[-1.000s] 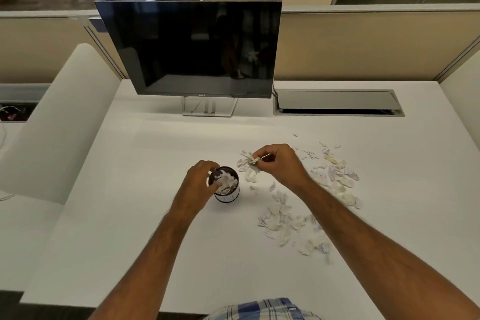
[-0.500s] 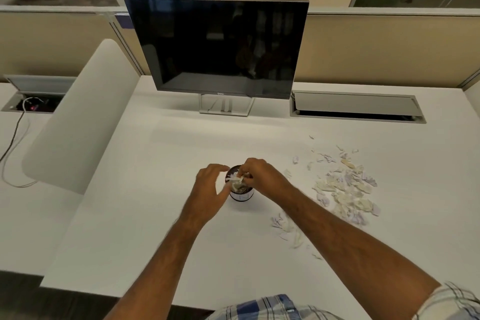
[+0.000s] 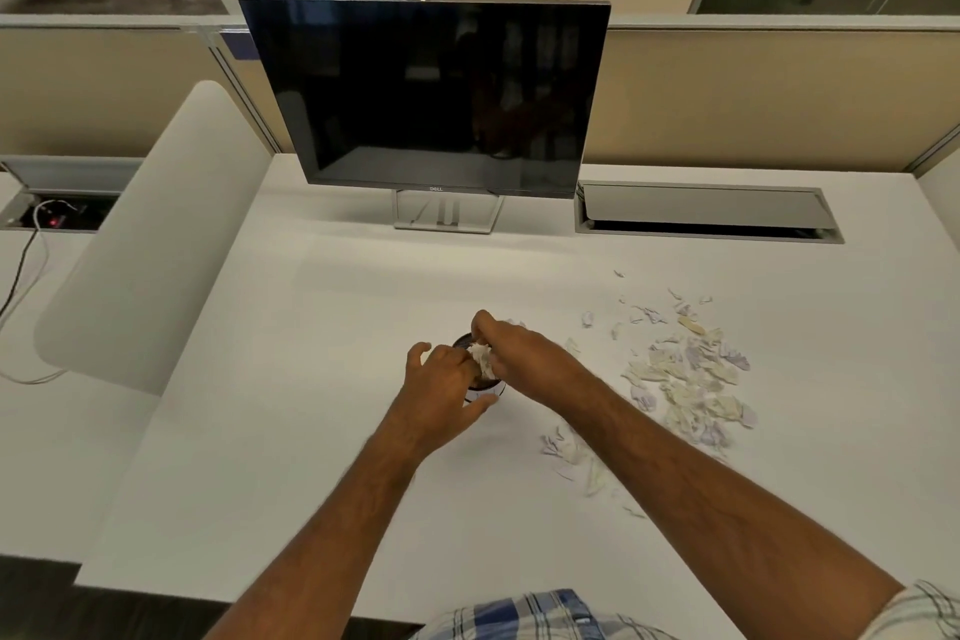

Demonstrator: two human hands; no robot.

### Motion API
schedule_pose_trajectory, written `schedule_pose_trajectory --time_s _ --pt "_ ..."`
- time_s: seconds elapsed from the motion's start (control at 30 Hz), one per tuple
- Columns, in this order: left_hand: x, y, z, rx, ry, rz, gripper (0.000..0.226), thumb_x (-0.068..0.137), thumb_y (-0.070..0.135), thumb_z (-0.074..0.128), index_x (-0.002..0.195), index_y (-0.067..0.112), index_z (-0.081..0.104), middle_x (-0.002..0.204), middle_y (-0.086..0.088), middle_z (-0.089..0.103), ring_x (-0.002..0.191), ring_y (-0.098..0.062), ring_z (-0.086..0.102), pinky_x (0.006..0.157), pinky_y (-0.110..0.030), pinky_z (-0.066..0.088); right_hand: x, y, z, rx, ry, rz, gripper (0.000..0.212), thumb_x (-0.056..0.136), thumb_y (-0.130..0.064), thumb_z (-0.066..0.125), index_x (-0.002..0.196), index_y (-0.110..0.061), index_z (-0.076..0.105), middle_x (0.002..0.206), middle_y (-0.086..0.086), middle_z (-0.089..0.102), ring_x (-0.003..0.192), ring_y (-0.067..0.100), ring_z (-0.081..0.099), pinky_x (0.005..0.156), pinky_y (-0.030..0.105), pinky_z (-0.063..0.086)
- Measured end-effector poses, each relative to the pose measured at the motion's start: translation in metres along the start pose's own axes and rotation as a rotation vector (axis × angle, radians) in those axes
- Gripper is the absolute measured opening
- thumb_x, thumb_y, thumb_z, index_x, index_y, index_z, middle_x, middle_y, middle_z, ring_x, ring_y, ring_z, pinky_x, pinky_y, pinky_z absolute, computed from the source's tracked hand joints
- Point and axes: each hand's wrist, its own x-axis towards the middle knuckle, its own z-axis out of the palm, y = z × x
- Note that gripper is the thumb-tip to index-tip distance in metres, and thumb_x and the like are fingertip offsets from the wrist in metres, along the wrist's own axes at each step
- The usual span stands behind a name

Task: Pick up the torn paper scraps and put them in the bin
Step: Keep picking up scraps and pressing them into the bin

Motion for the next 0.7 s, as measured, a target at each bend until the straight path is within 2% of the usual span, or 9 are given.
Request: schedule_pose_trajectory --time_s 0.13,0.23,0.37,0.5,0.6,0.7 --pt "0.002 -0.005 -0.001 0.043 0.1 -0.088 0.053 0.088 0.067 0.042 0.115 0.026 0.061 0.109 0.009 0.061 0.104 -0.016 0.058 0.102 -0.04 0.035 -0.001 0.008 0.001 0.0 0.126 0.015 0.028 0.089 -0.005 0.046 0.099 -0.03 0.039 0.092 -0.004 0.053 0.078 0.019 0.052 0.064 0.038 0.049" --pt "0.001 -0.003 0.003 0.0 0.118 -0.03 0.053 0.088 0.063 0.055 0.122 0.022 0.058 0.12 0.006 0.061 0.112 -0.016 0.057 0.106 -0.04 0.036 0.0 0.014 -0.002 0.076 0.193 0.055 0.027 0.092 -0.001 0.049 0.097 -0.027 0.044 0.093 -0.005 0.054 0.078 0.017 0.05 0.067 0.037 0.048" --pt "0.003 0.006 0.006 0.069 -0.046 0.085 0.063 0.09 0.067 0.051 0.13 0.019 0.06 0.134 0.004 0.061 0.128 -0.017 0.054 0.119 -0.045 0.021 -0.006 0.026 -0.006 0.188 0.259 0.103 0.02 0.094 -0.005 0.055 0.099 -0.025 0.052 0.097 -0.008 0.058 0.086 0.012 0.057 0.072 0.033 0.051" --pt "0.013 0.012 0.006 0.161 -0.198 0.067 0.078 0.089 0.077 0.044 0.137 0.016 0.058 0.141 0.001 0.06 0.133 -0.017 0.052 0.124 -0.049 0.011 -0.02 0.041 -0.008 0.208 0.27 0.12 0.018 0.096 -0.013 0.058 0.099 -0.03 0.051 0.1 -0.014 0.059 0.09 0.005 0.058 0.074 0.027 0.051" --pt "0.023 0.017 0.003 0.236 -0.311 0.038 0.083 0.085 0.082 0.042 0.129 0.015 0.063 0.132 0.0 0.067 0.125 -0.018 0.057 0.122 -0.049 0.007 -0.031 0.051 -0.011 0.229 0.268 0.153 0.018 0.096 -0.014 0.057 0.099 -0.031 0.052 0.1 -0.015 0.06 0.091 0.003 0.059 0.072 0.024 0.05" --pt "0.036 0.024 0.0 0.303 -0.421 0.025 0.085 0.083 0.086 0.042 0.122 0.013 0.064 0.119 0.0 0.07 0.115 -0.019 0.059 0.119 -0.044 0.014 -0.041 0.061 -0.012 0.224 0.253 0.193 0.019 0.097 -0.013 0.055 0.101 -0.031 0.053 0.1 -0.015 0.061 0.092 0.004 0.059 0.073 0.023 0.049"
